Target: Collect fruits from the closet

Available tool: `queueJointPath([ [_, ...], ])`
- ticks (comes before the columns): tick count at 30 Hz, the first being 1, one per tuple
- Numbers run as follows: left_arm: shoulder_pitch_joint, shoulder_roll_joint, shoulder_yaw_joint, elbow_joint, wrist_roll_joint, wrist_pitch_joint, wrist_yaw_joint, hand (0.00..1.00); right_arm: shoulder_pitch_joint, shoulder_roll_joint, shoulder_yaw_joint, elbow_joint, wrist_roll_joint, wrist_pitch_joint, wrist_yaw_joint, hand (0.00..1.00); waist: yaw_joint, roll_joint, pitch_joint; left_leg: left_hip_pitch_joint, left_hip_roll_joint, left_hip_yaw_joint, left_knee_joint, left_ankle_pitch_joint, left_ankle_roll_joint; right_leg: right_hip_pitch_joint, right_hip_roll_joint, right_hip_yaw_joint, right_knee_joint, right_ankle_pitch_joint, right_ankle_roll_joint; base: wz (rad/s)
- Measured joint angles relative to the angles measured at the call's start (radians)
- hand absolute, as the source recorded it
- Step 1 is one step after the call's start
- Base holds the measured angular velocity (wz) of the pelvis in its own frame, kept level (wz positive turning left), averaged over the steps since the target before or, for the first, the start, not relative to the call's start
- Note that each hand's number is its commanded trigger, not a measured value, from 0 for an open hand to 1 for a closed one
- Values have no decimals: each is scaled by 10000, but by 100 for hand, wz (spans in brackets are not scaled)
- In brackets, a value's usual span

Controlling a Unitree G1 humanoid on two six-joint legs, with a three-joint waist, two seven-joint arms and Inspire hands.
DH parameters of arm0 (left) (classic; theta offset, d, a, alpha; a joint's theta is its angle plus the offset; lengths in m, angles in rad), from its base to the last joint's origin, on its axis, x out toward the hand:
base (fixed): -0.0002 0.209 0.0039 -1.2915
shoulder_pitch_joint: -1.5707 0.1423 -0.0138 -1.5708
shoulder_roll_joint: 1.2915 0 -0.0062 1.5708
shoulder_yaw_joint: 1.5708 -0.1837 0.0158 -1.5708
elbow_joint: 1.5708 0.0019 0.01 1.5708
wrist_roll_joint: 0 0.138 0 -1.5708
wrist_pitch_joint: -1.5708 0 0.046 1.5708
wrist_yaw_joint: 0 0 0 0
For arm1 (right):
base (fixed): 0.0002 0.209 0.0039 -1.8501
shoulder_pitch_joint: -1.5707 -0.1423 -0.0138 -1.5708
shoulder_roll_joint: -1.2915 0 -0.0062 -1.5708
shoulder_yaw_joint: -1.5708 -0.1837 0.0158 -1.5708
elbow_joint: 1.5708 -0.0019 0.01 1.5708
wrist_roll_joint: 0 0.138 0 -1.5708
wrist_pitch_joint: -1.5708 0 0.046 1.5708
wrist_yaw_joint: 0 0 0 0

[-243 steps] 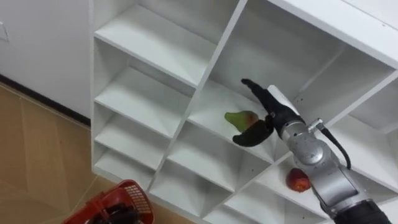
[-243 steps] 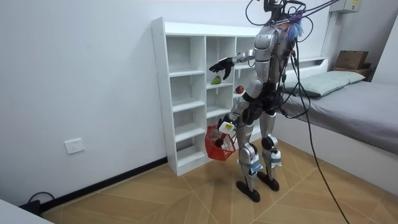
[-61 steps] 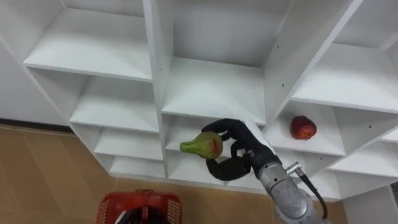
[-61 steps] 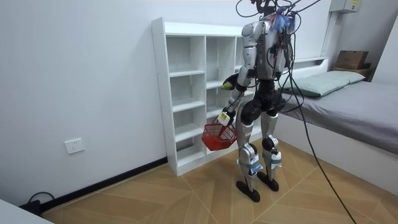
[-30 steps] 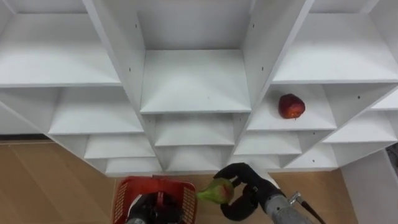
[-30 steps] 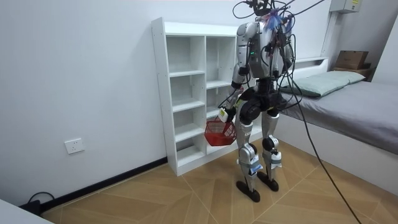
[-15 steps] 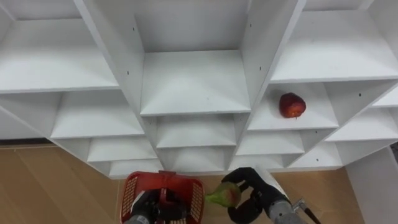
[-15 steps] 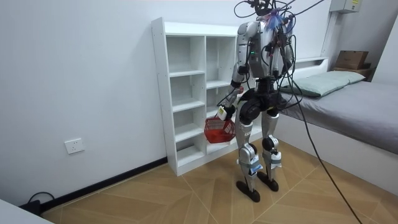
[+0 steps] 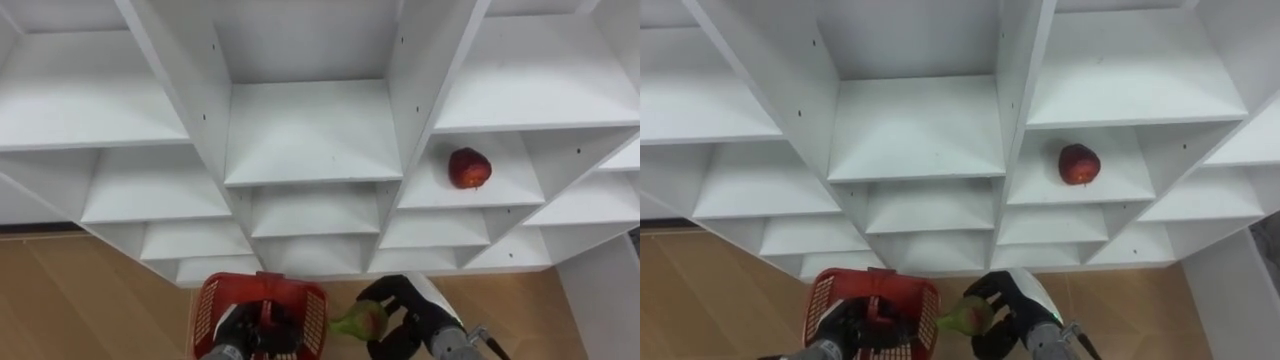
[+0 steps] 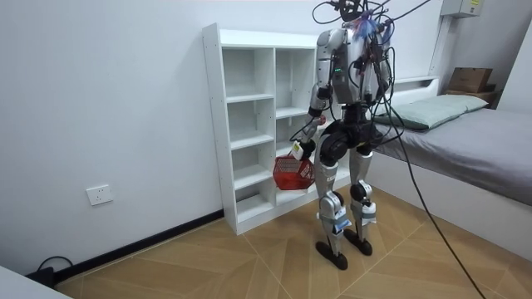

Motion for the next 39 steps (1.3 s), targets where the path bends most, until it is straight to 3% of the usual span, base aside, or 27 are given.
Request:
queueJointPath([
  [6,-56,-25,-256,3,-579,1,-38,100,-210,171,105,40,3,7,-4,100,20,2,4,-5,-5,-1,4,1,1,-8,-28,-129,-3,0,0,0],
  [10,-94,-45,-246,3,-660,11,-72,100,-600,237,99,123,-85,17,-4,100,21,18,74,-5,-4,-8,1,3,1,-10,-33,-134,-4,-1,0,0],
  [18,-116,-94,-242,3,-671,84,-135,100,-977,423,113,378,-79,53,-128,100,50,-24,103,-86,-6,-41,33,4,0,-46,-26,-144,-3,-1,0,0],
  [29,-293,-87,-236,3,-670,150,-320,100,-1073,615,108,487,-74,68,-135,100,45,-25,103,-284,-6,-46,139,4,1,-191,-28,-146,15,-1,0,0],
  [39,-391,-146,-238,2,-762,151,-350,100,-1565,761,238,1789,-1,141,76,100,67,15,109,-285,-6,-71,177,4,1,-171,-35,-178,13,-1,0,0],
])
